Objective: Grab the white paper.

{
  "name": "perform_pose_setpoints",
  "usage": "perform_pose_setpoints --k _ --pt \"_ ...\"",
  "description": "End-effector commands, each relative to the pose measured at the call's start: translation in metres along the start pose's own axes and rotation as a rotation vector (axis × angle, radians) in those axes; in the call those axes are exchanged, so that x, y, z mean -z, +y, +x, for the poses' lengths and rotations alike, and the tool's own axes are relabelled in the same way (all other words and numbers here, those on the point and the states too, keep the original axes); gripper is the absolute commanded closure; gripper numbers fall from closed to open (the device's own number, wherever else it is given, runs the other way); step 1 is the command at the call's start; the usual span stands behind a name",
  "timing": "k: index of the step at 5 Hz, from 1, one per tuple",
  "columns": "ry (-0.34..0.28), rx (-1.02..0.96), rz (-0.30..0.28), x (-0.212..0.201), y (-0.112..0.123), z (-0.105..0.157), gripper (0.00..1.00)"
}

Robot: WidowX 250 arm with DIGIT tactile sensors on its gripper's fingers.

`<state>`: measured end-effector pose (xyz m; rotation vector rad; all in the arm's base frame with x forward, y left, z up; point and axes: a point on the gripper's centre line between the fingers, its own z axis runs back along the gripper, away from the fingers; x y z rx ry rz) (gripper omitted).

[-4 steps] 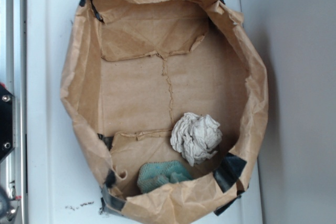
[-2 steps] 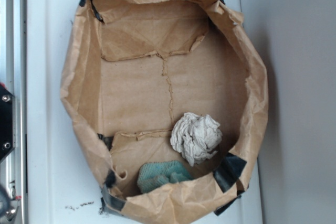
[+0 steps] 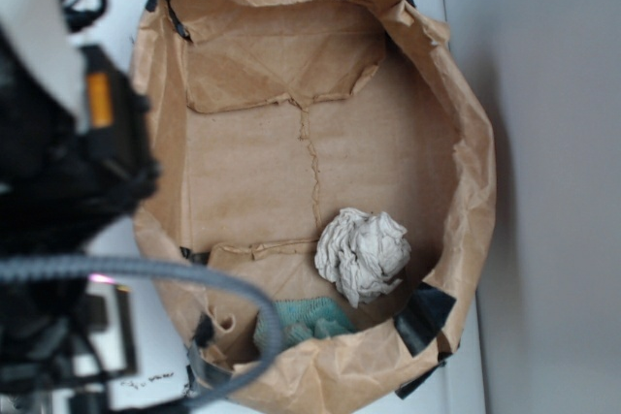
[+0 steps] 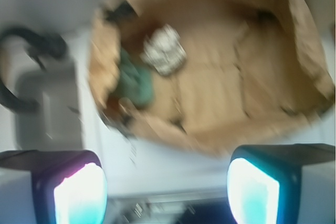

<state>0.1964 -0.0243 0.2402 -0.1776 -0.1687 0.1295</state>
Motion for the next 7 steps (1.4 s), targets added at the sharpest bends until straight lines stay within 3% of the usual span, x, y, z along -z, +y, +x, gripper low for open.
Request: perform_pose_setpoints --k 1,2,3,4,5,6,7 --pt "-0.055 -0.091 0.024 0.002 -0.005 0.032 0.00" --pt "-0.055 -0.091 0.024 0.002 -0.005 0.032 0.00" --pt "-0.079 -0.191 -0.013 0.051 0.019 0.046 0.00" --pt "-0.085 -0.288 0.029 0.096 0.036 0.057 0.00" --pt "-0.047 -0.372 0.065 0.135 0.053 0.066 0.00" --pt "-0.019 -0.347 0.034 0.158 0.046 0.068 0.00" --pt "-0.022 -0.278 -0.076 0.153 0.018 0.070 0.00"
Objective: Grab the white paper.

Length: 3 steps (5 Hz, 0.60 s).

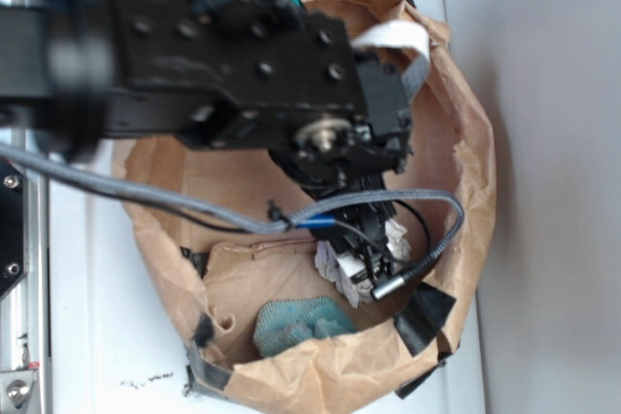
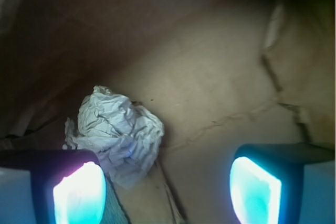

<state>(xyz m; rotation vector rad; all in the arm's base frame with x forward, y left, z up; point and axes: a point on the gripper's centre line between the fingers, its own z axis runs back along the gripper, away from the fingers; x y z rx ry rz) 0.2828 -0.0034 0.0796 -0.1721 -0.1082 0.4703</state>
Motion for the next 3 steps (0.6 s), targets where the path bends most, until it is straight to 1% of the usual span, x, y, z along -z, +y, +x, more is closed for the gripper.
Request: perform_pose_setpoints --k 1,2,3 --pt "-0.051 0.114 -0.102 -0.007 -0.045 -0.007 0.00" --pt "-0.058 0.113 -0.035 0.027 -0.053 -0.031 0.00" --pt "-0.027 0.091 0.009 0.061 -0.053 -0.046 0.00"
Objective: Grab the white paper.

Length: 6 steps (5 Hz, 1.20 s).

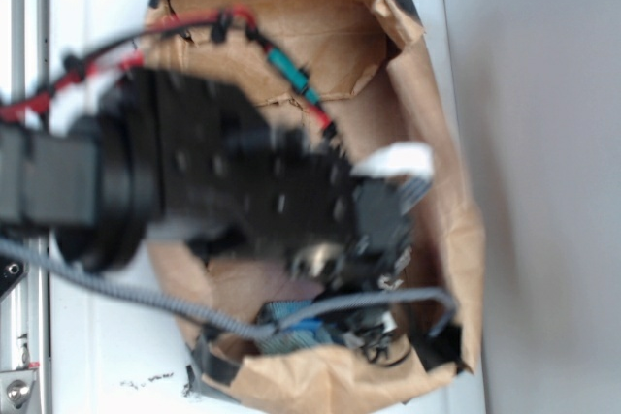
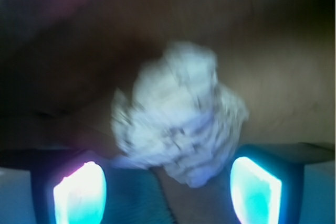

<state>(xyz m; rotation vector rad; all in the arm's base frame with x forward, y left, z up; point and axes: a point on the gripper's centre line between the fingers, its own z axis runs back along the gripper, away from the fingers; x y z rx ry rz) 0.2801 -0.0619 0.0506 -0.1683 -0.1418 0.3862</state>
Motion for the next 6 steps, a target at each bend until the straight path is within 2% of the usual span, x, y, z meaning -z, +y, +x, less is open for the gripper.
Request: perform_pose_setpoints --k 1,2,3,4,5,6 --pt "0.030 0.022 0.052 0.043 -0.002 -0.044 0.00" --pt "0.016 0.029 0.058 0.040 -0.002 -0.067 0.00" --pt "-0.038 -0.004 -0.011 0.000 -0.007 -0.090 0.00" --pt "0.007 -0.021 -0.102 -0.048 -0.004 -0.070 0.00" --pt "0.011 -0.029 -0.109 -0.096 0.015 0.000 0.00" --pt "0.042 -0.050 -0.117 -0.101 0.042 0.068 0.00"
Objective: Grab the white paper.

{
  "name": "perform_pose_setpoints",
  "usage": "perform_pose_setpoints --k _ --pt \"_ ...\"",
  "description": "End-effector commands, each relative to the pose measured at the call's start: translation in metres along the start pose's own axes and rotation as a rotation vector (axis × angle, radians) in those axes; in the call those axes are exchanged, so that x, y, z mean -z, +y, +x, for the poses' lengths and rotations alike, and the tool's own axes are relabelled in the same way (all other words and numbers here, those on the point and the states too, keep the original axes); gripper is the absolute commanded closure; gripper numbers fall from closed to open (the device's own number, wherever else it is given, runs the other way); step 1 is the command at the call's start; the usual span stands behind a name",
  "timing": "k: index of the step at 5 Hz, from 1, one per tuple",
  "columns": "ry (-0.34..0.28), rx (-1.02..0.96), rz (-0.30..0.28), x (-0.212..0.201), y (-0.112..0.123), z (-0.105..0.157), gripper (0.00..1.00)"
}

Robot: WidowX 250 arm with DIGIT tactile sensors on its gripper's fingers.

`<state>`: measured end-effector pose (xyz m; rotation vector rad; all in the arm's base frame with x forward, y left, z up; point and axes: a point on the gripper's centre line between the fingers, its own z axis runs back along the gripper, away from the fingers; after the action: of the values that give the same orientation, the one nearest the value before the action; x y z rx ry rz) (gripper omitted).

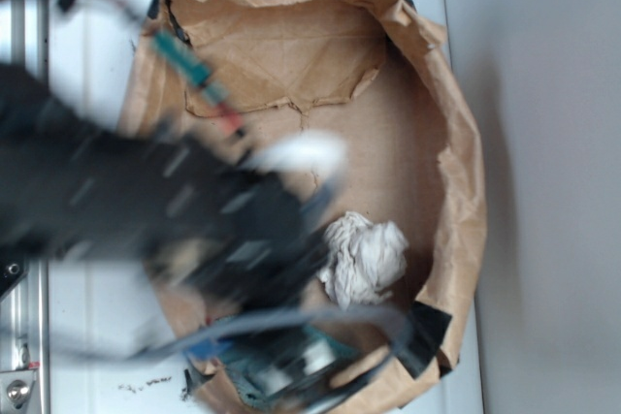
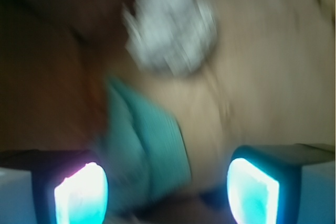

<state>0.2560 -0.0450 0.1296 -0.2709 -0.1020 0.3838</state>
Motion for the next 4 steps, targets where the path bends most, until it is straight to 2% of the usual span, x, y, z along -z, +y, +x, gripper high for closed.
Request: perform_pose_setpoints --k 1,2,3,4 --pt "-0.036 -0.052 0.002 -0.014 0.022 0.122 0.00" --pt "-0.024 -0.048 0.008 -0.001 0.020 0.129 0.00" --pt "0.008 0.042 0.031 0.014 0.018 0.100 0.00" --pt "-0.029 0.122 0.059 0.007 0.018 0.062 0.00"
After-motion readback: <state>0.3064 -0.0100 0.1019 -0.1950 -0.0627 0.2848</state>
